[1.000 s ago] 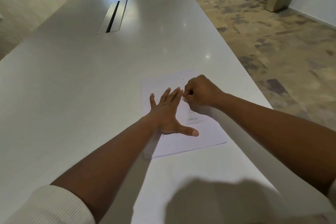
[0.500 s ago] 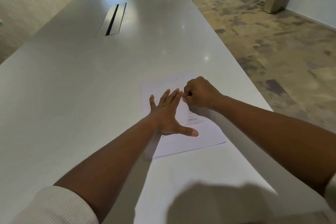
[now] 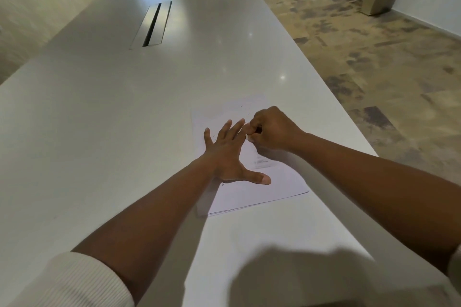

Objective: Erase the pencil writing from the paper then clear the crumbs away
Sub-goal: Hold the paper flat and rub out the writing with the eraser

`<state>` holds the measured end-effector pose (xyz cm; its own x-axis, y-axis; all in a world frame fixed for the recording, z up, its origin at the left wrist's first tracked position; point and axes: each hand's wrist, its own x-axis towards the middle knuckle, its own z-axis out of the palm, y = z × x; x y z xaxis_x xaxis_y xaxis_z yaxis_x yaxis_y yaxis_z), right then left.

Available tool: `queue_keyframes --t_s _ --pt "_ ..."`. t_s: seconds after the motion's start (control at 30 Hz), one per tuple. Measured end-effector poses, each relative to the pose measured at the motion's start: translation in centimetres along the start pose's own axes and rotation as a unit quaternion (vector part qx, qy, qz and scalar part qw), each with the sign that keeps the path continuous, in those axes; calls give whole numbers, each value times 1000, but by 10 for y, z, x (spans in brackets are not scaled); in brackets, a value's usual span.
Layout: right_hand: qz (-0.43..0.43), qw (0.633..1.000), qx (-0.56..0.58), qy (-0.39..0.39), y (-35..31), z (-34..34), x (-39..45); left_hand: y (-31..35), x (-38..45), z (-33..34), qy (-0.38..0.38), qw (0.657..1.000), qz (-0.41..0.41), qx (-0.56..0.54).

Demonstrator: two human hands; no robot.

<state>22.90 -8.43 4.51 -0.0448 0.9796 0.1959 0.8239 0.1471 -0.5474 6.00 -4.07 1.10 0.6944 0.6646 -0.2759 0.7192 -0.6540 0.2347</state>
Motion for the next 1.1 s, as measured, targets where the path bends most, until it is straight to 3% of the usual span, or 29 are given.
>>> queue_keyframes --t_s 0.2,0.43,0.63,0.7,0.93,1.1 --pt "-25 991 53 -119 -5 -3 -14 -1 1 0 -6 1000 1 1" --pt "53 998 -43 -9 1 -7 7 -1 0 0 -9 1000 -3 13" --pt "38 984 11 -172 -3 -18 -9 -2 1 2 -4 1000 -1 -4" --pt "45 980 10 -195 -3 -20 -12 -2 2 2 -1 1000 0 -5" --pt "28 996 -75 -49 -6 -10 0 -1 -1 0 -2 1000 3 -5" --pt "0 985 11 -169 -11 -14 -20 0 -1 -2 -3 1000 2 -4"
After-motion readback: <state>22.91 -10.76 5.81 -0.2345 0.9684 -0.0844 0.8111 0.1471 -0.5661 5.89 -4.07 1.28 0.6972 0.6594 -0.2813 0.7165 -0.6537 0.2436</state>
